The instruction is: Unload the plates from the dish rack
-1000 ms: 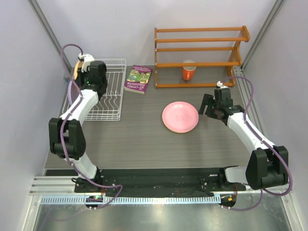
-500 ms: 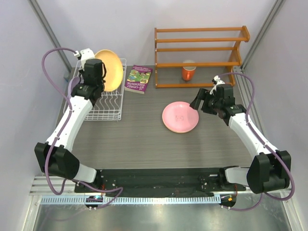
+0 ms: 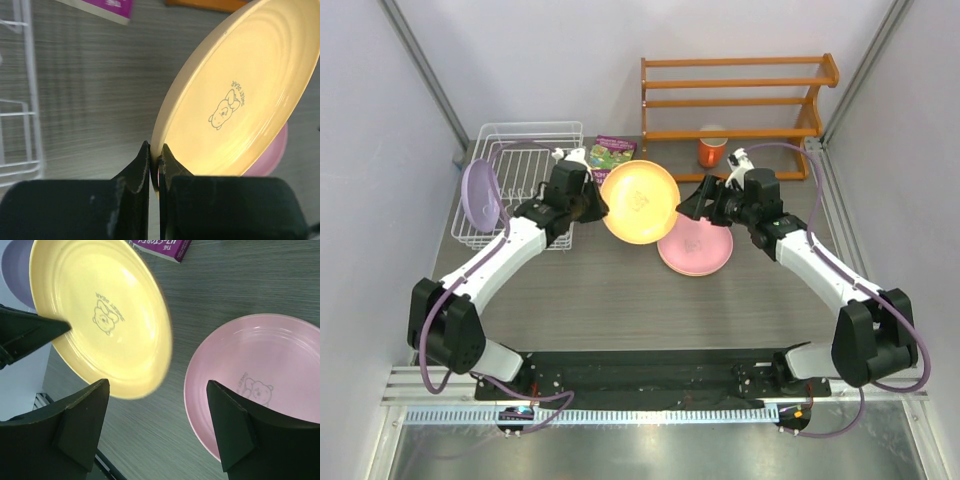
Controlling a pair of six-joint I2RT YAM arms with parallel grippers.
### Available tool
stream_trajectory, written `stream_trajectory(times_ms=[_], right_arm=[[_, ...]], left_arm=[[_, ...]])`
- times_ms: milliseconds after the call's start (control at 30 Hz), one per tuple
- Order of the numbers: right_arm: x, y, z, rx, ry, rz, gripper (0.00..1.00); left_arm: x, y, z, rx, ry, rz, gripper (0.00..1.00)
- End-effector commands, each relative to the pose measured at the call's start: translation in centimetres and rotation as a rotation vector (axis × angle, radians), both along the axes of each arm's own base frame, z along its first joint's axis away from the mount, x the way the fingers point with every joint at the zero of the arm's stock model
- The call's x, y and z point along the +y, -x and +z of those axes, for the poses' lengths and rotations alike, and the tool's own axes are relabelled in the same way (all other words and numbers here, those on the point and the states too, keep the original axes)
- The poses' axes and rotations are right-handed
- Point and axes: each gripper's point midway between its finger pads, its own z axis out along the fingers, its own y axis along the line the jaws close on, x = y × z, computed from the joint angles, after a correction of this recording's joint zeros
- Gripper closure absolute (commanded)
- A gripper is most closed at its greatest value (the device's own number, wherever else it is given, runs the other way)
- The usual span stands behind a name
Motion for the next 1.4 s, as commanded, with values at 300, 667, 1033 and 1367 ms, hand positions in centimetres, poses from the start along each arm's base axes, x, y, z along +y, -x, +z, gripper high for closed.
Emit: stream_trajectory(times_ms=[300, 667, 1033, 1367], right_arm=[[1.3, -1.8, -1.0, -0.01, 0.0, -0.014, 0.72], [1.2, -1.6, -2.6, 0.02, 0.026, -0.008, 0.99], [-3.3, -1.8, -2.5, 0.037, 0.152, -0.199, 0.99], [-10.8, -0.3, -4.9, 0.208, 0.318, -0.344, 0.99]], left_arm=[[-4.9, 1.6, 4.0, -0.092, 0.203, -0.141, 1.0], [-5.6, 2.6, 4.8, -0.113, 0.228, -0.209, 1.0], [-4.5, 2.3, 4.0, -0.119, 0.197, -0.15, 0.34], [2.9, 1.6, 6.3, -0.277, -0.064, 0.087, 0.29]])
